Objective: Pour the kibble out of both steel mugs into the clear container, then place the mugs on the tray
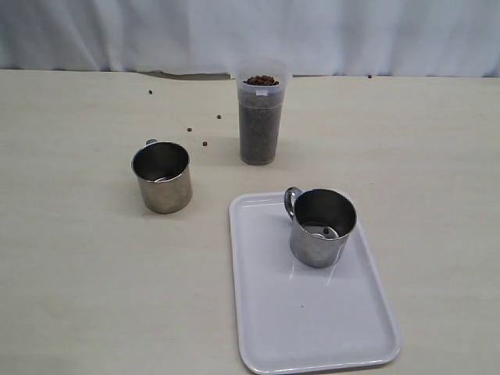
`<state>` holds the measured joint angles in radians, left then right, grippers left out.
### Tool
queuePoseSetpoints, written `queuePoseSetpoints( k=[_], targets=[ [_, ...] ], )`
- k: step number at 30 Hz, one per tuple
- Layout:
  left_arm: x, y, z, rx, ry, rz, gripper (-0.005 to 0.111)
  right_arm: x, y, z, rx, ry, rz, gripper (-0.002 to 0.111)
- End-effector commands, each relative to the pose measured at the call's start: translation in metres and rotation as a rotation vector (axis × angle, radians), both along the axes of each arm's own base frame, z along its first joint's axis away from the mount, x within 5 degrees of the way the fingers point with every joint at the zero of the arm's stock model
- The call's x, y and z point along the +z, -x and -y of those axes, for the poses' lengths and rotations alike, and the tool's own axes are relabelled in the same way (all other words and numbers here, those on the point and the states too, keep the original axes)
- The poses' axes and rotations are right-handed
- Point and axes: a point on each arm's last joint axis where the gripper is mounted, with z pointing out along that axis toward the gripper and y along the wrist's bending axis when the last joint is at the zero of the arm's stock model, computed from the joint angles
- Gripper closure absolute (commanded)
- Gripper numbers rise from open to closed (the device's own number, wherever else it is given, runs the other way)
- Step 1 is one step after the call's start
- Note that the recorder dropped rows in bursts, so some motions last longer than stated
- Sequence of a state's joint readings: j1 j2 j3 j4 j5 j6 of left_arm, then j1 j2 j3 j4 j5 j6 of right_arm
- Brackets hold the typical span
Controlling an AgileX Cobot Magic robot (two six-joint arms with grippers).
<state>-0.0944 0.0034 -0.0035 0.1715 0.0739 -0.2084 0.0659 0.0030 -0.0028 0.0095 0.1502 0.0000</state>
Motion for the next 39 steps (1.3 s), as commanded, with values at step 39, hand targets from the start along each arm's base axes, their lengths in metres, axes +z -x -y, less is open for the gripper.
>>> queuePoseSetpoints(
  k=[39],
  targets=[
    [0.015, 0.002, 0.005, -0.020, -0.324, 0.207, 0.107, -0.001, 0.000, 0.004, -0.072, 0.011, -0.005, 0.103]
  ],
)
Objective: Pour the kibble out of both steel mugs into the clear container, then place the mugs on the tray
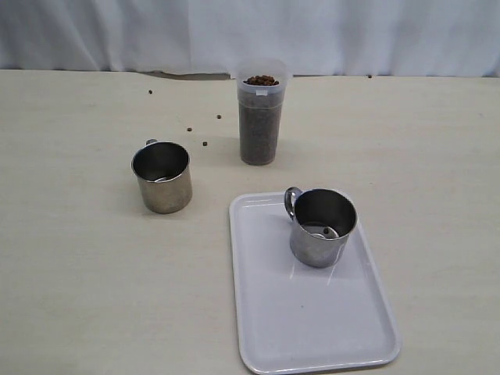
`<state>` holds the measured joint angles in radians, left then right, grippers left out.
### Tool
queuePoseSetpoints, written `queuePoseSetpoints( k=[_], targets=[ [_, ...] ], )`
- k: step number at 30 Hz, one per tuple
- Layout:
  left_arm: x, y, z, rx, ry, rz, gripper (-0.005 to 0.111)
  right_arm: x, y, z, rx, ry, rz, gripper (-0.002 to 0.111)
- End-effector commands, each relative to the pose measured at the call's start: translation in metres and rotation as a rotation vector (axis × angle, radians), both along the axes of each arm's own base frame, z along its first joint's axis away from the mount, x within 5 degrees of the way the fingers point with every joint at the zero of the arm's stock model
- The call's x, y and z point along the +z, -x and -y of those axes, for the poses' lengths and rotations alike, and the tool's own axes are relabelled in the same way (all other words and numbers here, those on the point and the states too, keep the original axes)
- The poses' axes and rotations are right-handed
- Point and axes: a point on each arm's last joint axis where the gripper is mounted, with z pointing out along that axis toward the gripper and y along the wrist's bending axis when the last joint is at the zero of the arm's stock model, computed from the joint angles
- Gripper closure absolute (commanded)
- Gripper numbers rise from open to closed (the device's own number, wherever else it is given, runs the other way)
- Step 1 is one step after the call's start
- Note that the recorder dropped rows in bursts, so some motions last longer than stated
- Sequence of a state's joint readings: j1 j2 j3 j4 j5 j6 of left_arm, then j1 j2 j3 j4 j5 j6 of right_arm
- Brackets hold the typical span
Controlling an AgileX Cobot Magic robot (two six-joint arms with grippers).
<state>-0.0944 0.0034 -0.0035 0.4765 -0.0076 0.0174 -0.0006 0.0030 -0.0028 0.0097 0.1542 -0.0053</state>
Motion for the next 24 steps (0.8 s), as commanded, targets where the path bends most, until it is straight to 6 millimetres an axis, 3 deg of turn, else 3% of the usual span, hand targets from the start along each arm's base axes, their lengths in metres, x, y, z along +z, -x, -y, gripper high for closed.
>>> queuePoseSetpoints(
  k=[1, 4, 19, 24],
  targets=[
    [0.010, 0.002, 0.004, -0.095, 0.350, 0.076, 0.107, -0.001, 0.000, 0.000, -0.006, 0.006, -0.002, 0.103],
    [0.015, 0.003, 0.004, -0.161, 0.649, 0.092, 0.107, -0.001, 0.000, 0.000, -0.006, 0.006, -0.002, 0.103],
    [0.033, 0.012, 0.009, -0.276, 0.588, 0.295, 0.107, -0.001, 0.000, 0.000, -0.006, 0.006, -0.002, 0.103],
    [0.030, 0.010, 0.006, -0.237, 0.604, 0.260, 0.107, -0.001, 0.000, 0.000, -0.006, 0.006, -0.002, 0.103]
  ],
)
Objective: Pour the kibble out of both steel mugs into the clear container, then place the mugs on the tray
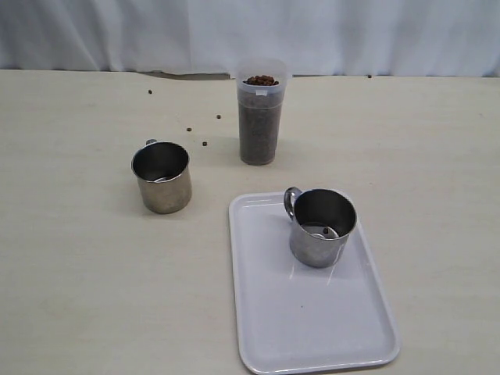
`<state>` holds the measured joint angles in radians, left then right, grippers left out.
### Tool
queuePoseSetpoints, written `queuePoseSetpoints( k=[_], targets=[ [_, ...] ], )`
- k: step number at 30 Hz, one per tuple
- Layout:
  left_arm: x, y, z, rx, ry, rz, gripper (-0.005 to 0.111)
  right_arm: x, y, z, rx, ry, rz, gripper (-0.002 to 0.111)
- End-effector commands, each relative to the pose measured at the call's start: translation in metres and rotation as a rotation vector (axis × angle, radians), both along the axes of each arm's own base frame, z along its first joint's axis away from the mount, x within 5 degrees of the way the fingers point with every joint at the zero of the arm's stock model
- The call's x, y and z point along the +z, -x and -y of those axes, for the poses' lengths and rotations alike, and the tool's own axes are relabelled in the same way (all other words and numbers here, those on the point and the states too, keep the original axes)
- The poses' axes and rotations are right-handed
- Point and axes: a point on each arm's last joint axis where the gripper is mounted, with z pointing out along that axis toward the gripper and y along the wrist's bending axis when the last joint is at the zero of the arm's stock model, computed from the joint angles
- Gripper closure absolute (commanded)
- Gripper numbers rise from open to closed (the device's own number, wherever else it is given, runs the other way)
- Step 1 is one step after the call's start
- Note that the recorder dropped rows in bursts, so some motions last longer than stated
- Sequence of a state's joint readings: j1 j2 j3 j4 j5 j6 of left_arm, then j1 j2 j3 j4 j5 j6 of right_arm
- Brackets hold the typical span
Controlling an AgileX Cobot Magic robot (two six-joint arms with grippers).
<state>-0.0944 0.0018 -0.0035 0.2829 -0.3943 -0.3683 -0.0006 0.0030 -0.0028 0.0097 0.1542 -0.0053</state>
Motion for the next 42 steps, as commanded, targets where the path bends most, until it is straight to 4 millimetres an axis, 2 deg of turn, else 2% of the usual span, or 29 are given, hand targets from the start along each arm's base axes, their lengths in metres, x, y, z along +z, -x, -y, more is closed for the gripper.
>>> queuePoseSetpoints(
  k=[1, 9, 12, 15, 19, 26, 31, 36, 39, 41, 42],
  targets=[
    [-0.005, -0.005, -0.003, 0.036, 0.023, -0.065, 0.107, -0.001, 0.000, 0.000, -0.006, 0.006, -0.002, 0.103],
    [-0.043, -0.063, -0.003, 0.111, -0.158, -0.521, 0.107, -0.001, 0.000, 0.000, -0.006, 0.006, -0.002, 0.103],
    [-0.060, -0.080, 0.005, 0.030, -0.262, -0.608, 0.107, -0.001, 0.000, 0.000, -0.006, 0.006, -0.002, 0.103],
    [-0.071, -0.091, 0.010, -0.029, -0.192, -0.671, 0.107, -0.001, 0.000, 0.000, -0.006, 0.006, -0.002, 0.103],
    [-0.091, -0.104, 0.014, -0.074, -0.222, -0.737, 0.107, -0.001, 0.000, 0.000, -0.006, 0.006, -0.002, 0.103],
    [-0.127, -0.141, 0.023, -0.184, -0.395, -0.799, 0.107, -0.001, 0.000, 0.000, -0.006, 0.006, -0.002, 0.103],
    [-0.156, -0.166, 0.031, -0.287, -0.437, -0.859, 0.107, -0.001, 0.000, 0.000, -0.006, 0.006, -0.002, 0.103],
    [-0.160, -0.188, 0.041, -0.403, -0.453, -0.756, 0.107, -0.001, 0.000, 0.000, -0.006, 0.006, -0.002, 0.103],
    [-0.158, -0.192, 0.033, -0.534, -0.475, -0.708, 0.107, -0.001, 0.000, 0.000, -0.006, 0.006, -0.002, 0.103],
    [-0.156, -0.194, 0.020, -0.672, -0.496, -0.705, 0.107, -0.001, 0.000, 0.000, -0.006, 0.006, -0.002, 0.103],
    [-0.157, -0.196, 0.008, -0.701, -0.525, -0.732, 0.107, -0.001, 0.000, 0.000, -0.006, 0.006, -0.002, 0.103]
  ],
)
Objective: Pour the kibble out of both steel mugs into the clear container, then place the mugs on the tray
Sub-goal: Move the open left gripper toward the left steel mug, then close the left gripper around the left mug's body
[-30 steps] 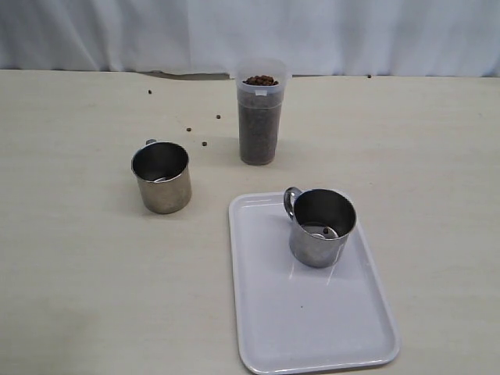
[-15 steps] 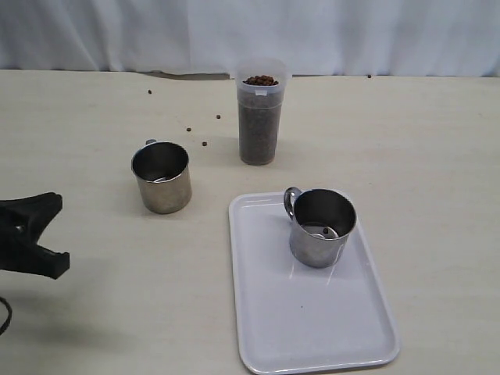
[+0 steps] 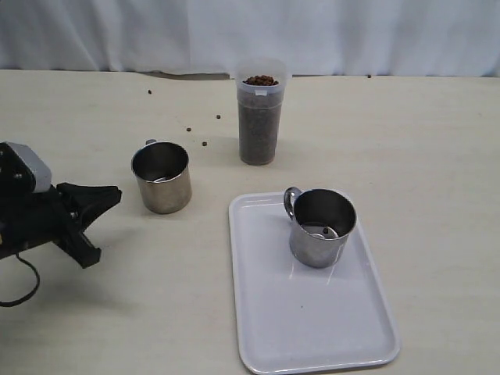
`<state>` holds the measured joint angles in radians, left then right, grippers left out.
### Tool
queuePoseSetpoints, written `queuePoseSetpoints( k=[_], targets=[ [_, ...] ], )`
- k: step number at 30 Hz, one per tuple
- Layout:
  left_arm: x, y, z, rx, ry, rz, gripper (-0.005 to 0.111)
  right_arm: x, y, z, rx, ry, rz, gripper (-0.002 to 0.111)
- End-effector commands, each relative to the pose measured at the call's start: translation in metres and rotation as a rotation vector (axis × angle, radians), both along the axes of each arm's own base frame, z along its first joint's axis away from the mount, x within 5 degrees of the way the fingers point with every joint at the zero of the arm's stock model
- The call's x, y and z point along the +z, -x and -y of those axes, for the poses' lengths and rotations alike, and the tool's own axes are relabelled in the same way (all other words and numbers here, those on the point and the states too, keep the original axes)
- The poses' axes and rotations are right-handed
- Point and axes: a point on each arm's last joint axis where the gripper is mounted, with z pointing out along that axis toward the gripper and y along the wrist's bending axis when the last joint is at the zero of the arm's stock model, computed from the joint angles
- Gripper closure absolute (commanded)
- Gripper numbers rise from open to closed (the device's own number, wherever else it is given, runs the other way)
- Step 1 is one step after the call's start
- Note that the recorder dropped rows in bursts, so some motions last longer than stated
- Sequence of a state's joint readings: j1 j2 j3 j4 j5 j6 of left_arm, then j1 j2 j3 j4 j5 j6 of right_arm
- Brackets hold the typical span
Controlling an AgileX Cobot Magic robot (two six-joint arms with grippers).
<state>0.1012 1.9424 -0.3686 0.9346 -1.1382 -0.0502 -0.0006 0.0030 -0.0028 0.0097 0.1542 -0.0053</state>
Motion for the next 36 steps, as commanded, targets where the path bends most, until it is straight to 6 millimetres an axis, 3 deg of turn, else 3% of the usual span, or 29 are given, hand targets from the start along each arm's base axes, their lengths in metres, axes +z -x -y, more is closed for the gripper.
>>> queuePoseSetpoints(
  k=[1, 3, 7, 13, 17, 31, 36],
  targets=[
    [-0.003, -0.008, -0.034, -0.058, -0.037, -0.085, 0.107, -0.001, 0.000, 0.000, -0.006, 0.006, -0.002, 0.103],
    [-0.001, -0.020, -0.045, 0.156, 0.060, -0.131, 0.107, -0.001, 0.000, 0.000, -0.006, 0.006, -0.002, 0.103],
    [0.000, -0.024, -0.032, 0.078, -0.014, -0.068, 0.102, -0.001, 0.000, 0.000, -0.006, 0.006, -0.002, 0.103],
    [-0.009, -0.025, -0.016, 0.006, -0.043, 0.002, 0.055, -0.001, 0.000, 0.000, -0.006, 0.006, -0.002, 0.103],
    [-0.025, -0.033, -0.013, 0.079, -0.026, -0.019, 0.039, -0.001, 0.000, 0.000, -0.006, 0.006, -0.002, 0.103],
    [-0.041, -0.060, 0.013, -0.065, -0.001, 0.037, 0.036, -0.001, 0.000, 0.000, -0.006, 0.006, -0.002, 0.103],
    [-0.045, -0.068, 0.027, -0.112, 0.005, 0.056, 0.030, -0.001, 0.000, 0.000, -0.006, 0.006, -0.002, 0.103]
  ],
)
